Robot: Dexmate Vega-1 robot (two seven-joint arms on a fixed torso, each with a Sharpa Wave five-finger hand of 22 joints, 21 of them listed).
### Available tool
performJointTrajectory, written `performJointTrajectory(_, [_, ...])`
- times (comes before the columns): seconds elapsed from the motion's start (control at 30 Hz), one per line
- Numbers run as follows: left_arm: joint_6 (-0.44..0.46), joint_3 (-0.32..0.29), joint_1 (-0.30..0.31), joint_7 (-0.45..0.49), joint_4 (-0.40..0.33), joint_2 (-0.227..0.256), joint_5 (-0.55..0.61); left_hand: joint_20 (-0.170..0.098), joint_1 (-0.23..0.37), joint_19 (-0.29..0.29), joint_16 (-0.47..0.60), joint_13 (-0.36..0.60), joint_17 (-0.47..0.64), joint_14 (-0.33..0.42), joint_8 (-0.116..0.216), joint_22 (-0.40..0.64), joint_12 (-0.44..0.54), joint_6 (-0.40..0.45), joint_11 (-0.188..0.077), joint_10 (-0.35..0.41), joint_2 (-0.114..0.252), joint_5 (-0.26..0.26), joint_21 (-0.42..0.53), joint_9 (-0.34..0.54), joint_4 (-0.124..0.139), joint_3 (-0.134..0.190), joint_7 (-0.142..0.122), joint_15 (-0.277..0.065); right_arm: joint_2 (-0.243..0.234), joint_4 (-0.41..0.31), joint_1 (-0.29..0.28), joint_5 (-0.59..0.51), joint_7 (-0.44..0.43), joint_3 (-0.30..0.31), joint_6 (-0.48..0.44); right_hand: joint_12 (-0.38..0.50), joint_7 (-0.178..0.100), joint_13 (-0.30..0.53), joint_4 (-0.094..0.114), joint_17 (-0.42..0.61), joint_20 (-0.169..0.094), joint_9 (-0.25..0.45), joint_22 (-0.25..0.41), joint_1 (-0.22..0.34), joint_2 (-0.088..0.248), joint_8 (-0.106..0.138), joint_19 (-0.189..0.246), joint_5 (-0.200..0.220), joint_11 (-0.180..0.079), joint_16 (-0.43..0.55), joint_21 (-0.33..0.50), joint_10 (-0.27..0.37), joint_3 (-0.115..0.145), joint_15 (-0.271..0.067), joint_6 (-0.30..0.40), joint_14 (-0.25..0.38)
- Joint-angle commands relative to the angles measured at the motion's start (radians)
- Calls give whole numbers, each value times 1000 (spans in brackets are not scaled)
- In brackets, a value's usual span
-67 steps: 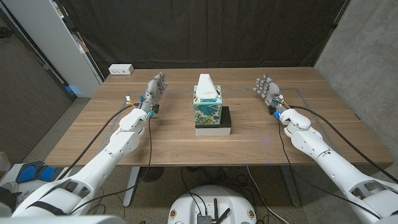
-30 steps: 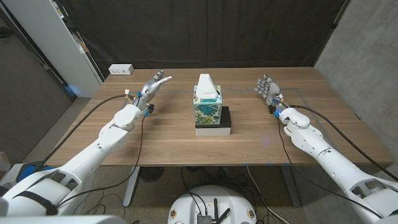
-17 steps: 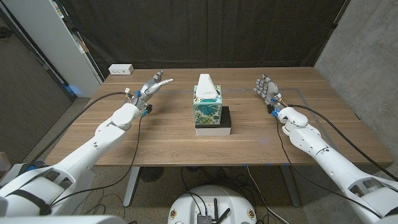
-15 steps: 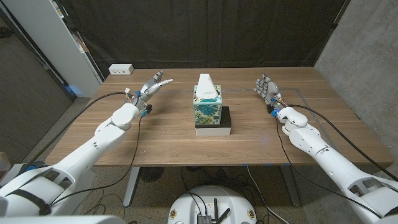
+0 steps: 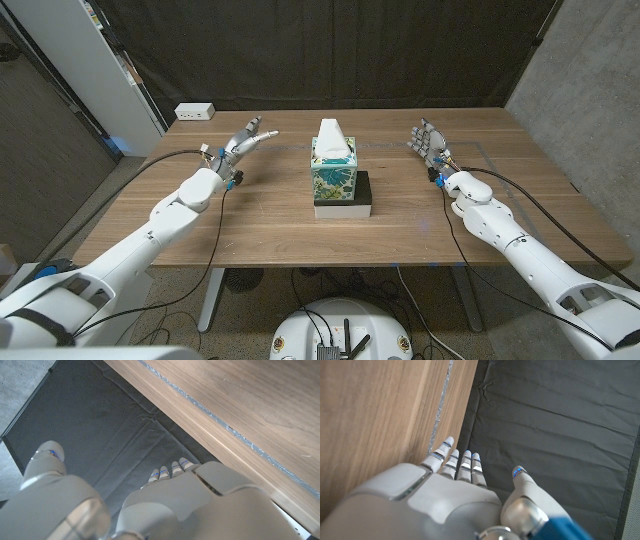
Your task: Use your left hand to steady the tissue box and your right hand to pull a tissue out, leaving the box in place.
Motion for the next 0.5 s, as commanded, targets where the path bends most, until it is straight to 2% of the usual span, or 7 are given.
performJointTrajectory(0.03, [27, -16, 60, 29, -85, 37, 12, -6, 12, -55, 4, 1, 3, -356, 5, 4, 4, -537, -5, -430, 3, 9, 3, 5, 0, -7, 0, -6, 3, -15, -7, -12, -28, -1, 3, 4, 6, 1, -8, 1, 3, 2, 2, 2, -13, 7, 4, -1, 11, -6, -1, 3, 2, 5, 1, 2])
performJointTrajectory(0.5, [22, -46, 137, 54, -158, 68, 9, -7, 14, -56, 5, 1, 3, -357, 6, 4, 6, -536, -6, -430, 6, 20, 5, 5, 2, -23, -2, -8, 10, -20, -10, -28, -61, -4, -1, 4, 8, 1, -13, -2, 4, 2, 2, -1, -13, 7, 6, -2, 12, -6, -6, 7, -1, 7, 3, 5])
